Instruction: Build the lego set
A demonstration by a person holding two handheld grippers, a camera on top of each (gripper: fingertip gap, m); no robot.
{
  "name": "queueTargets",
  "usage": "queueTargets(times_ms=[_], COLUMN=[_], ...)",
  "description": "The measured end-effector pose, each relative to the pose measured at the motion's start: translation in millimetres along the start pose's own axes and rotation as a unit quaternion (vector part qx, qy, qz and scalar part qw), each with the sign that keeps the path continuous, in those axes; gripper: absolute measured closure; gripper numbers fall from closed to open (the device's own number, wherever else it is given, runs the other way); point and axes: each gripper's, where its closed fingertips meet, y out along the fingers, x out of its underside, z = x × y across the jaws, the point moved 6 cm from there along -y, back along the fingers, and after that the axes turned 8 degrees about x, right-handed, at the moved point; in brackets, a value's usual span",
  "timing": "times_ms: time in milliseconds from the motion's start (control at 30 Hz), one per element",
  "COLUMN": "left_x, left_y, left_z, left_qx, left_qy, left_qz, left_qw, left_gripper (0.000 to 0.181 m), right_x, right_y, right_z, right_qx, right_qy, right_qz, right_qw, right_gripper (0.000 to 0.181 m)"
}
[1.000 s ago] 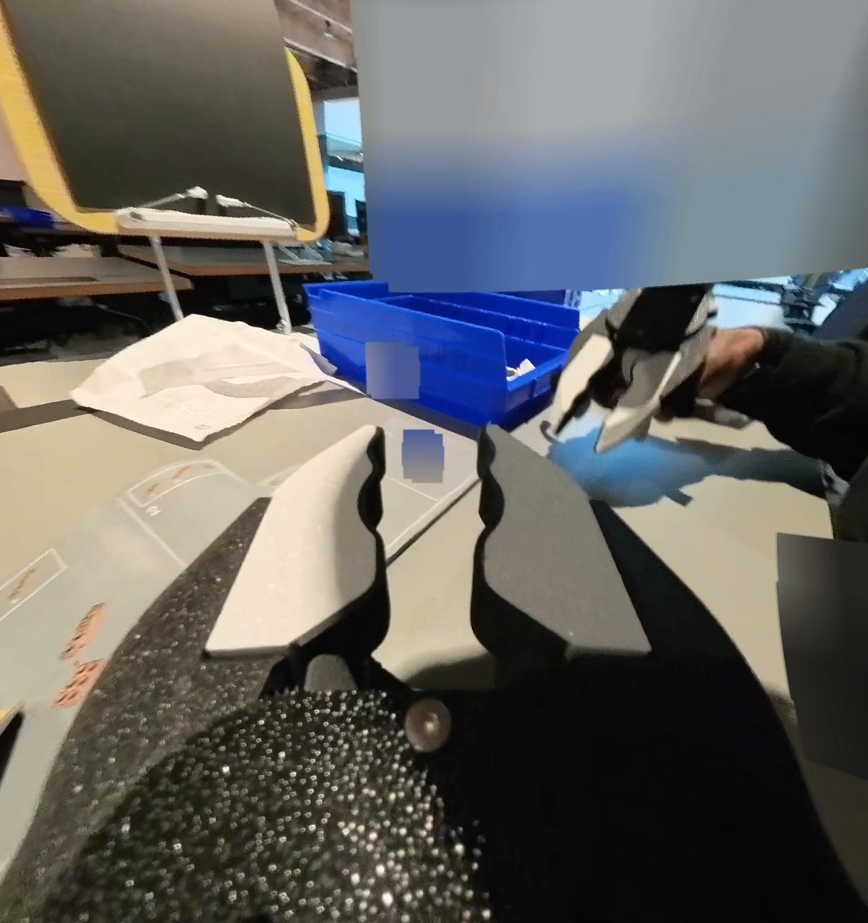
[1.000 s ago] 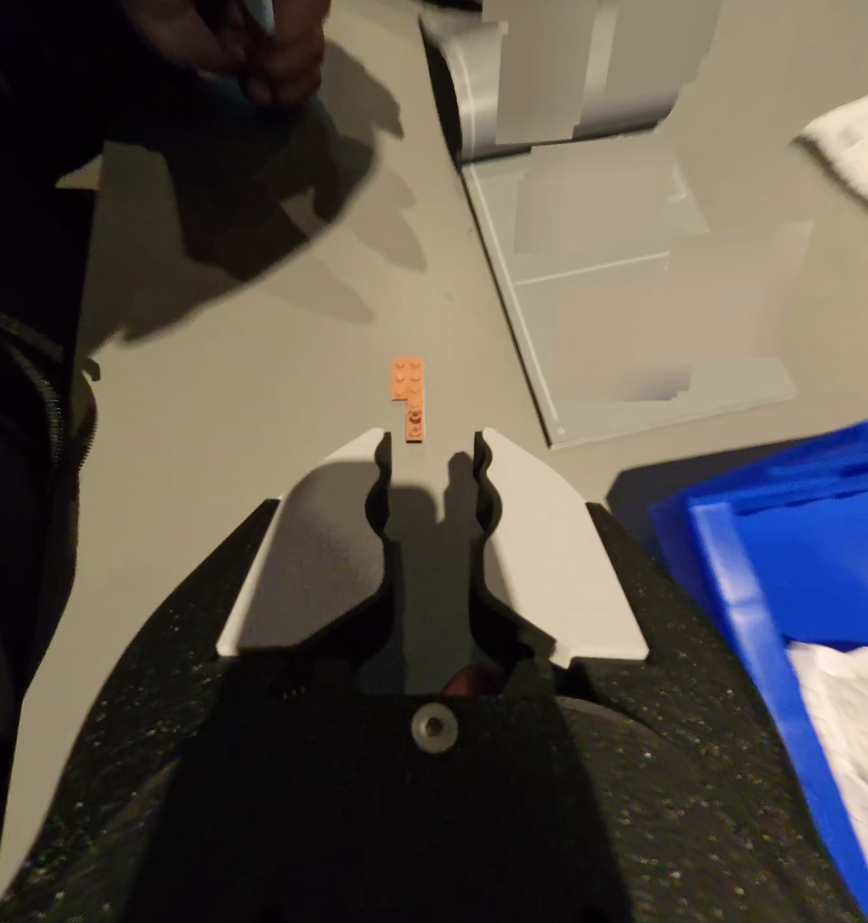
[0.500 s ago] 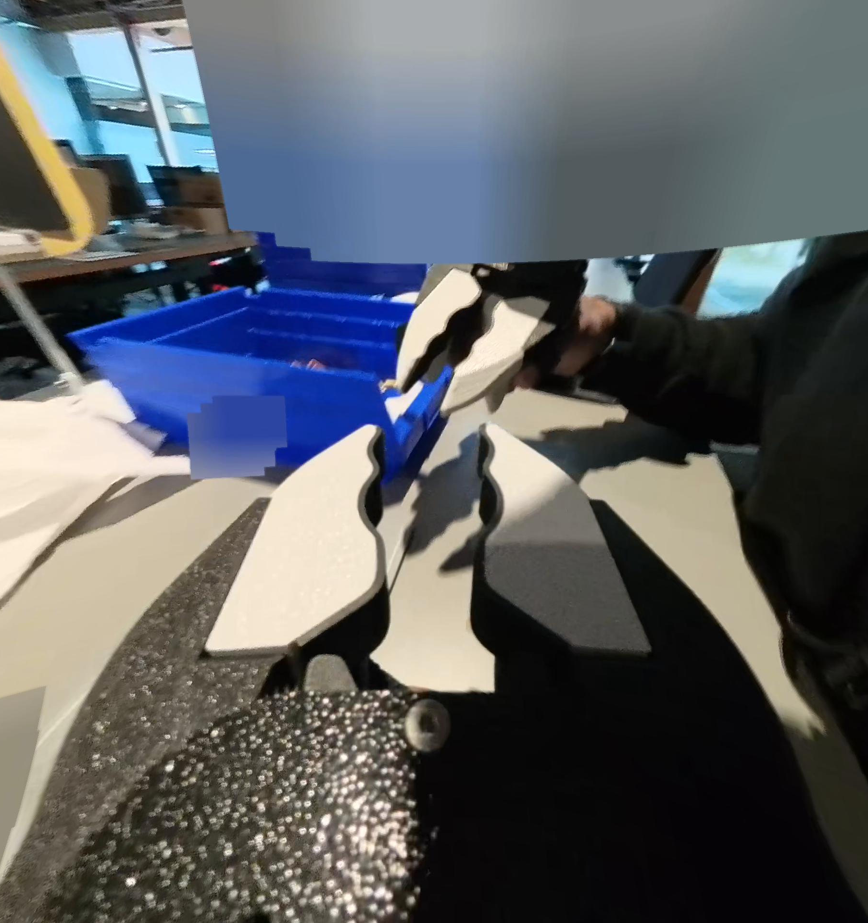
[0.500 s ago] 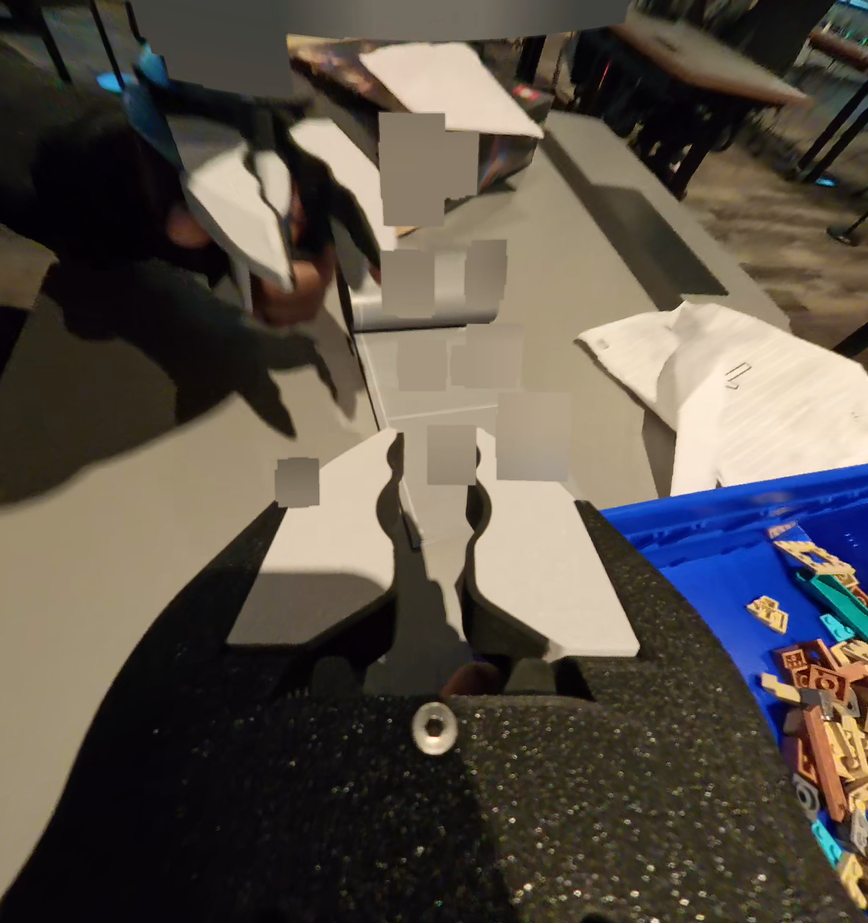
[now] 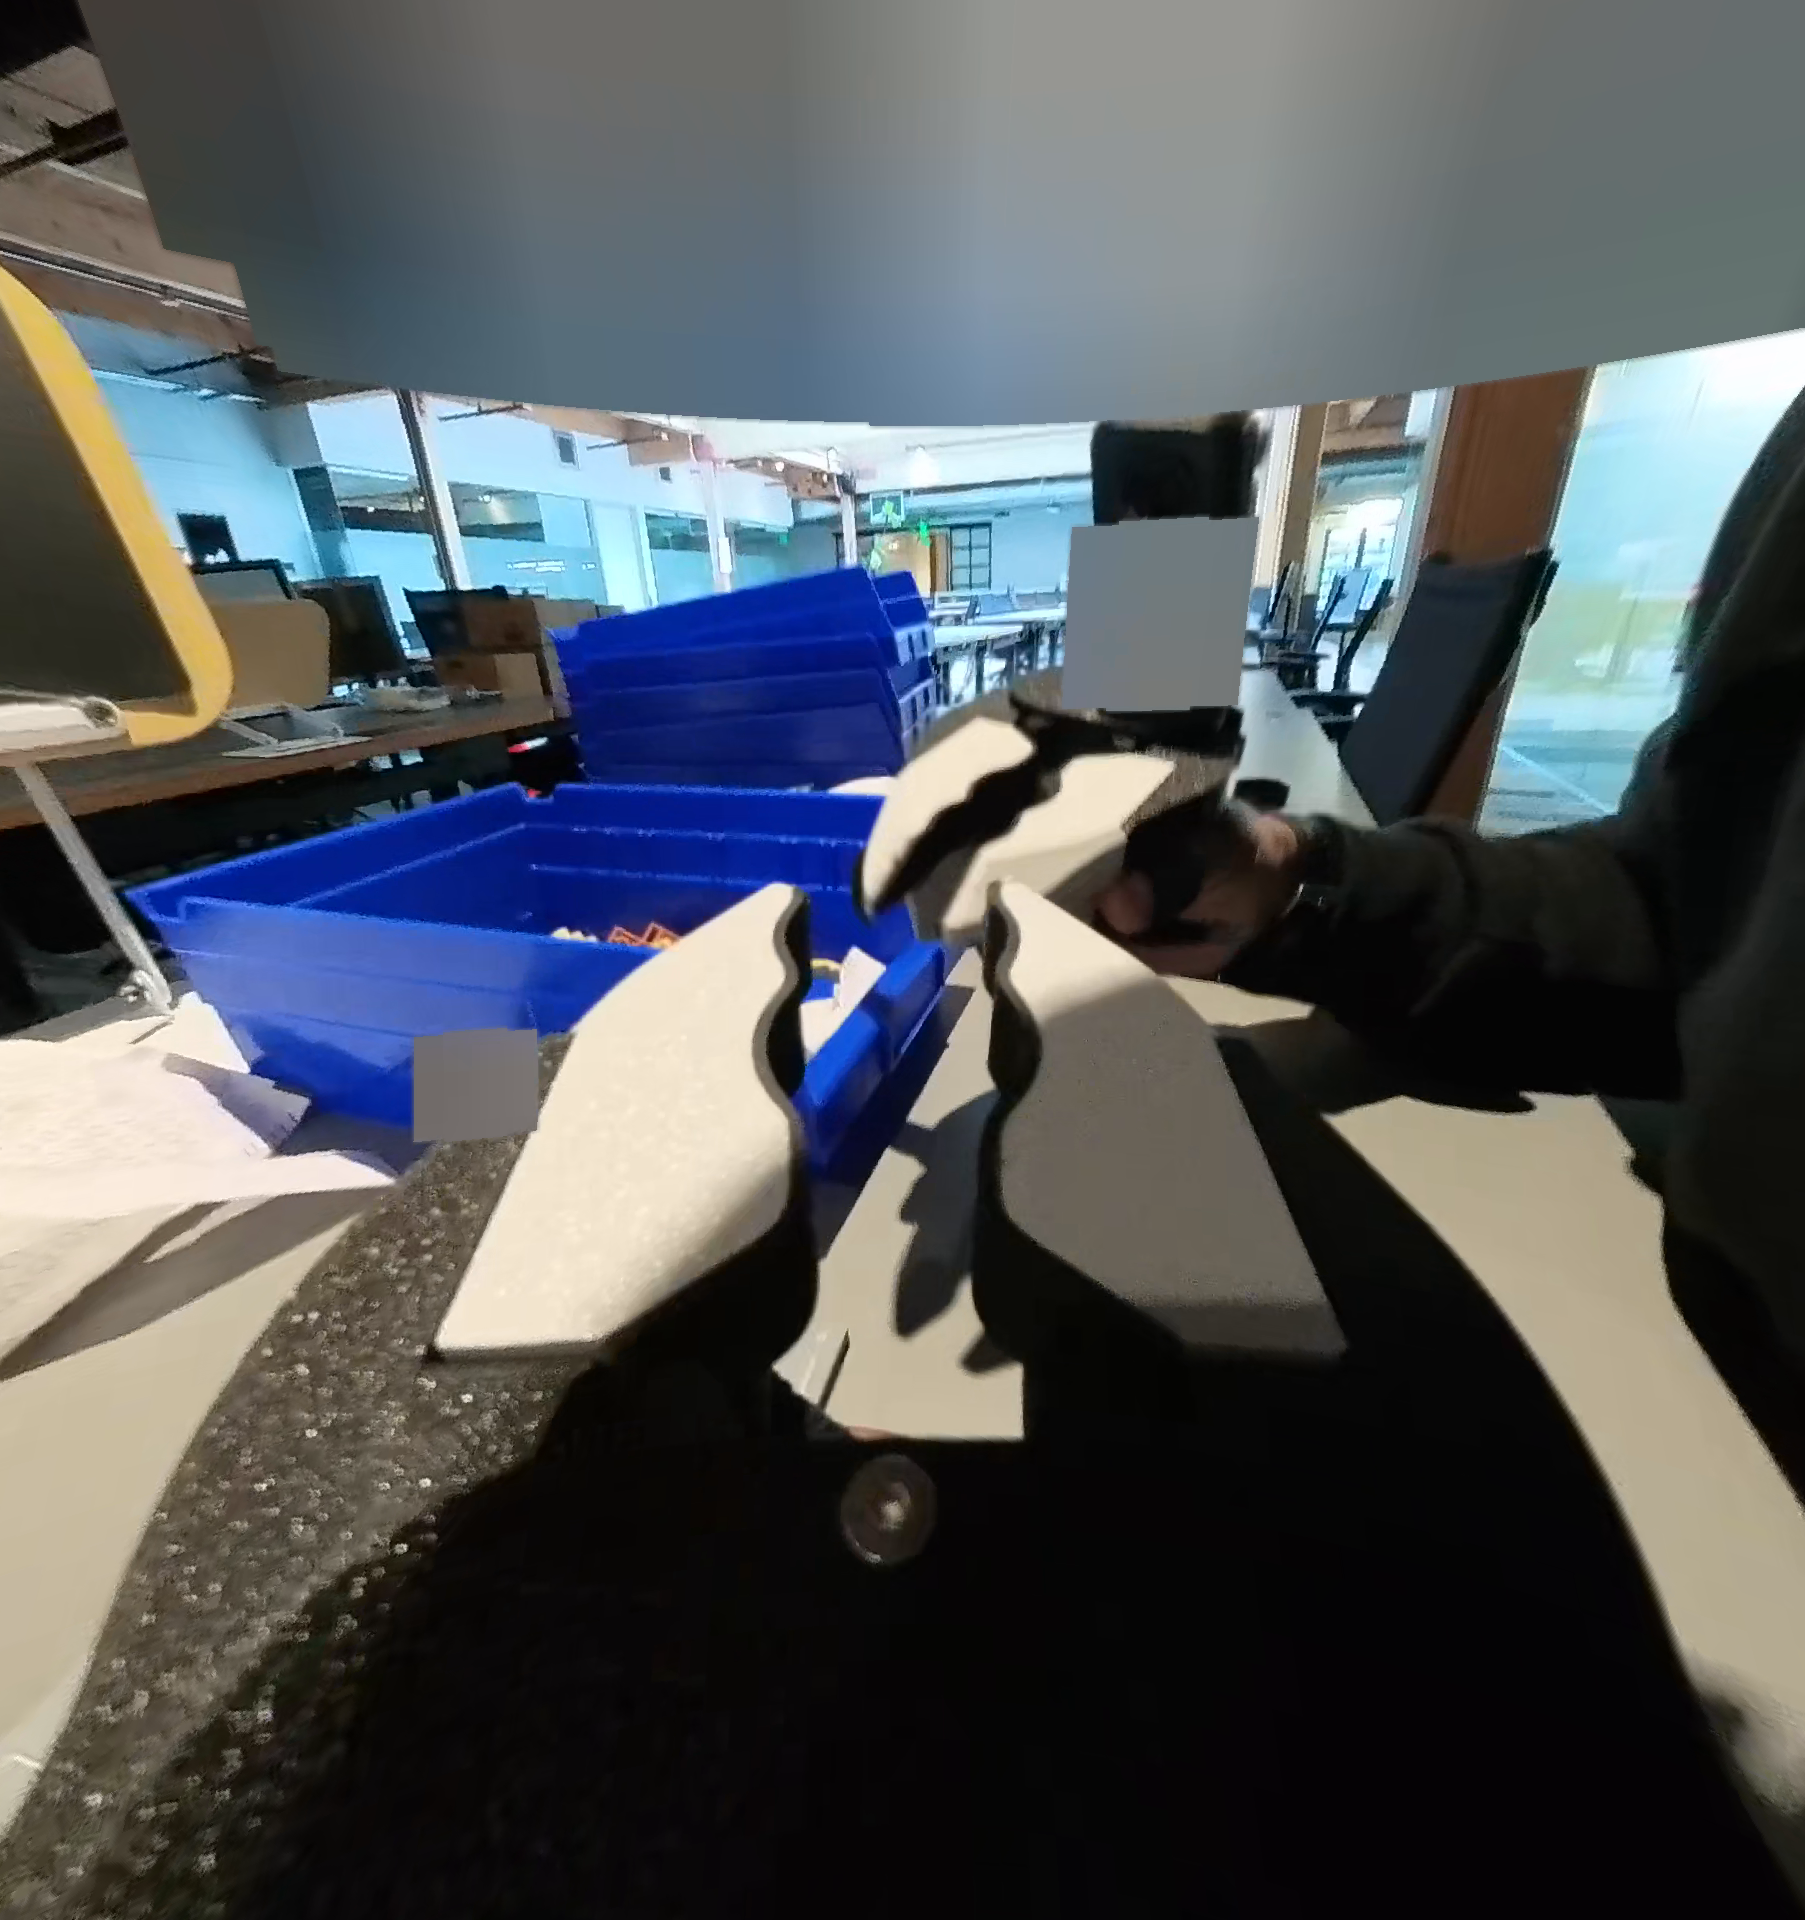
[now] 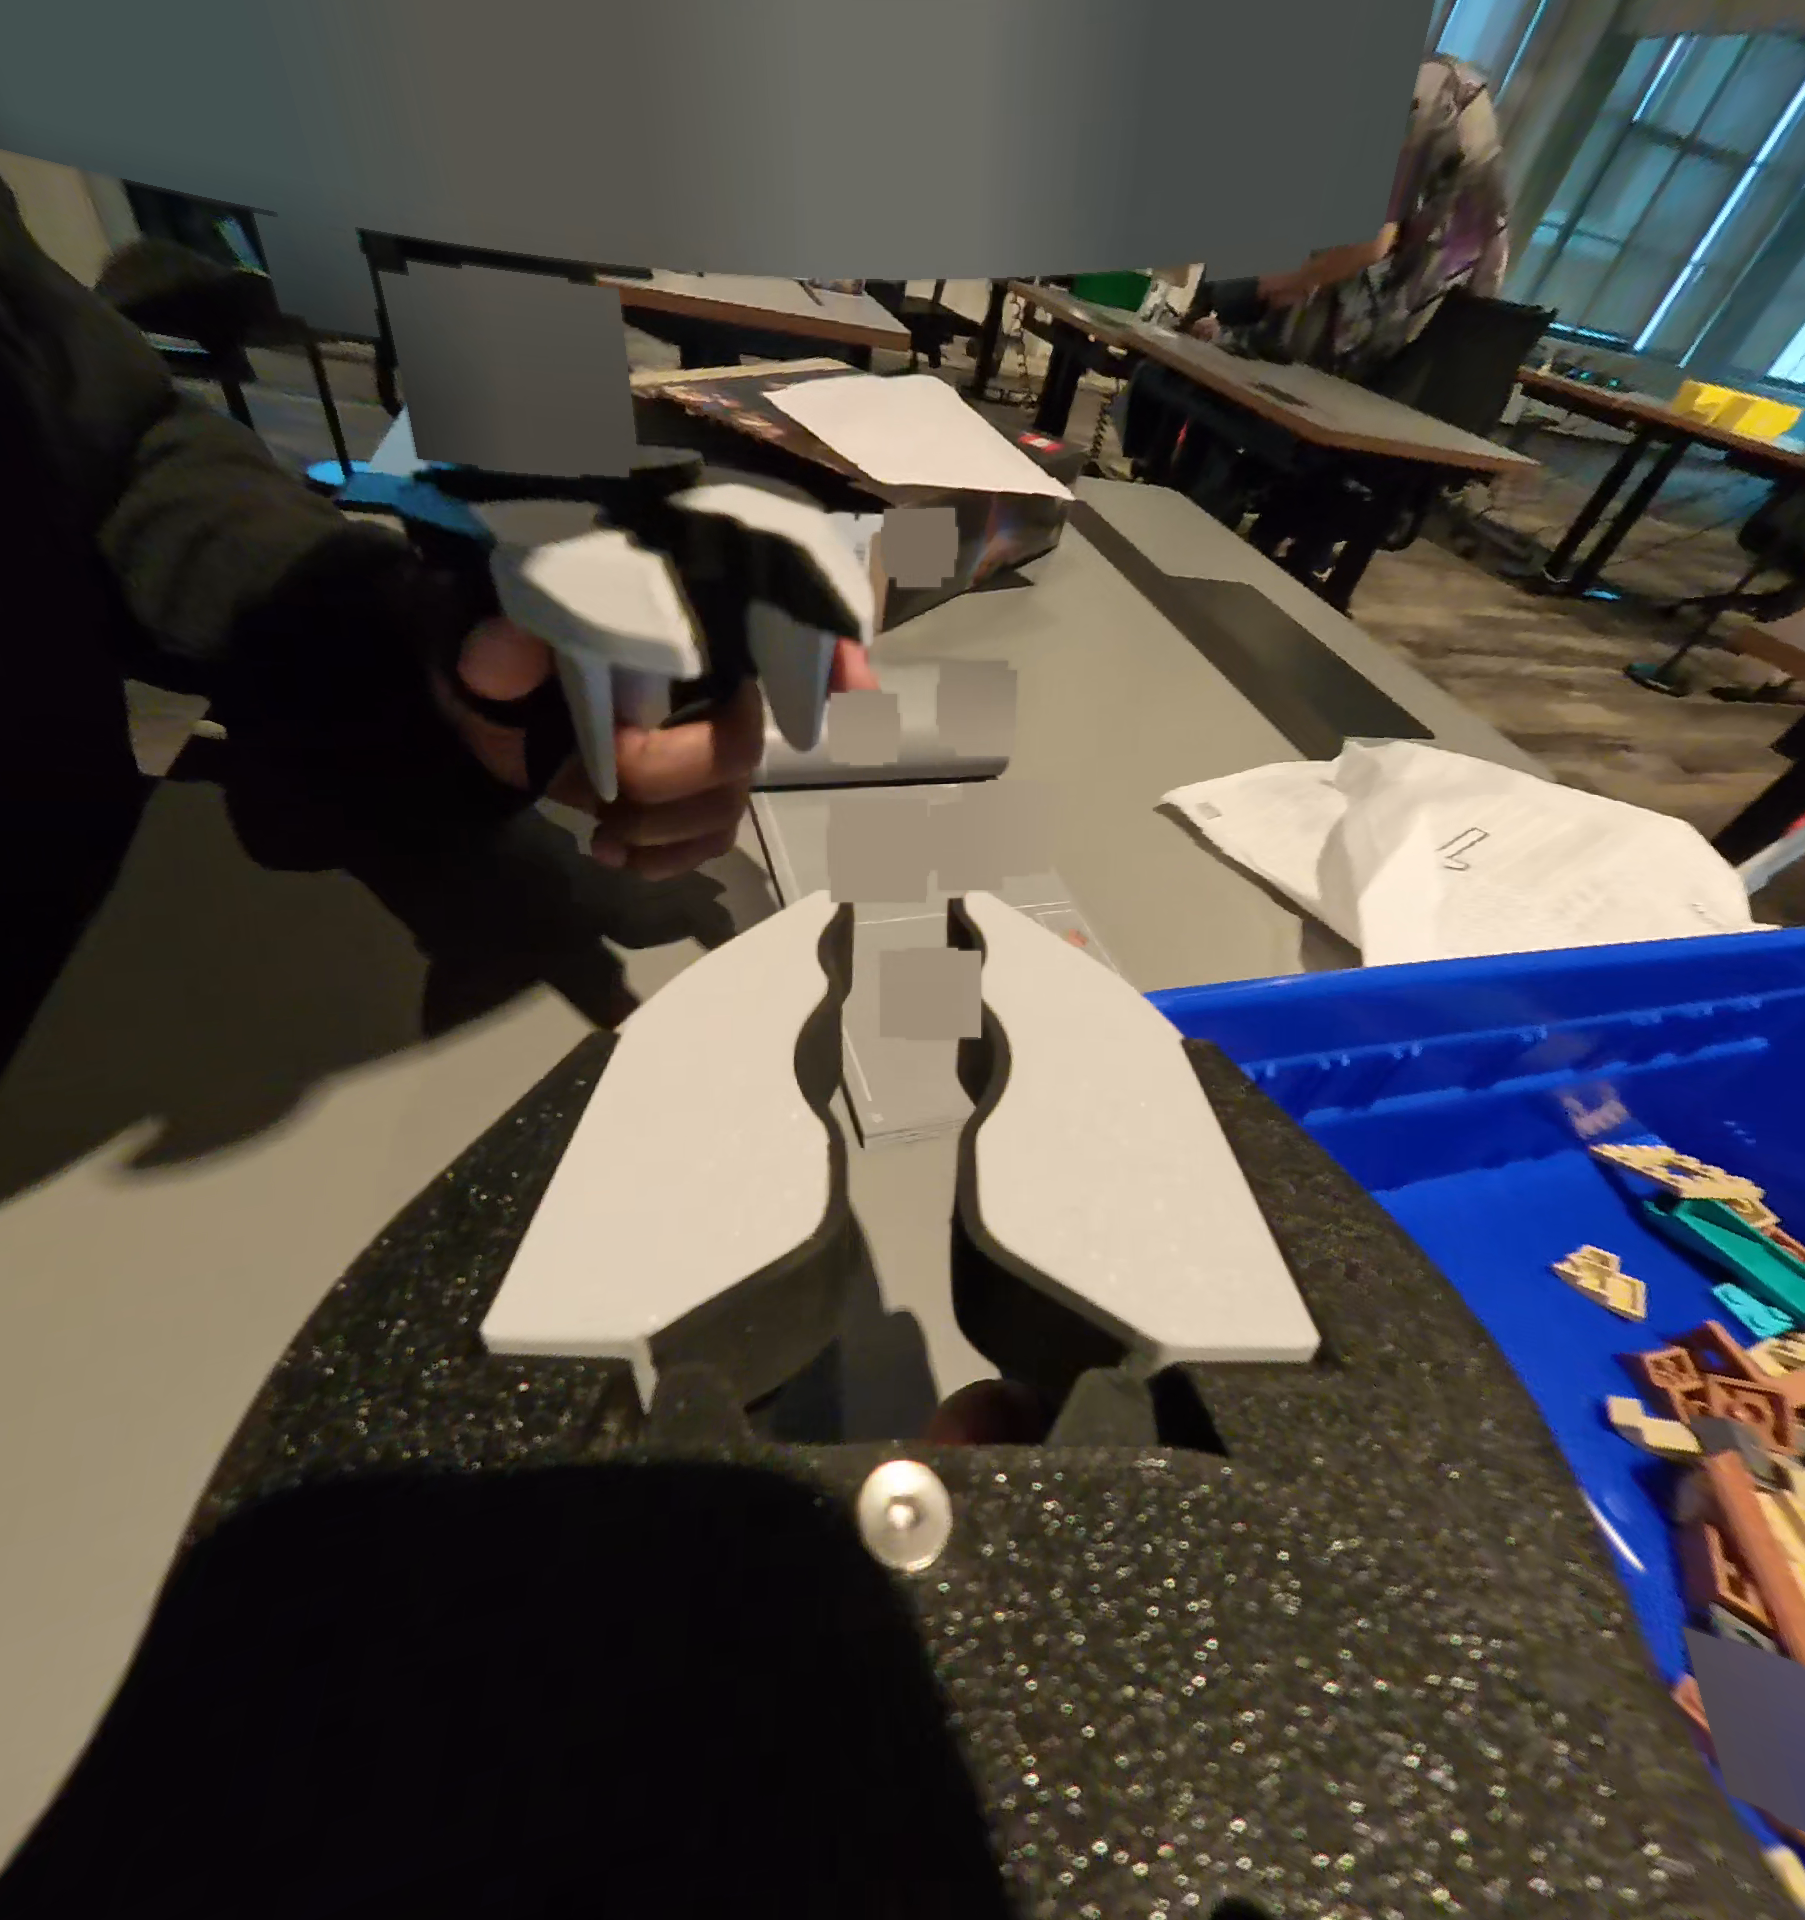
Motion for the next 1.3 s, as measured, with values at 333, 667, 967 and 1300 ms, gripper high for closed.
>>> queueTargets(times_ms=[333, 667, 967, 1300], left_x=[8.2, 18.7, 24.4, 25.0], left_y=[-3.1, -2.6, -4.5, -4.8], left_z=[-0.2, -1.0, -6.7, -9.8], left_qx=[0.007, 0.018, 0.013, 0.017], left_qy=[0.004, -0.005, -0.019, -0.034], left_qz=[-0.013, -0.039, -0.044, -0.046], left_qw=[1.000, 0.999, 0.999, 0.998], left_gripper=[0.152, 0.152, 0.154, 0.153], right_x=[0.2, 3.1, 1.3, -1.1], right_y=[4.6, 7.7, 6.6, 3.5], right_z=[-17.4, -25.0, -26.7, -23.2], right_qx=[-0.011, -0.026, -0.015, -0.005], right_qy=[-0.018, -0.006, -0.007, 0.016], right_qz=[0.031, 0.039, 0.057, 0.065], right_qw=[0.999, 0.999, 0.998, 0.998], right_gripper=[0.168, 0.172, 0.174, 0.176])
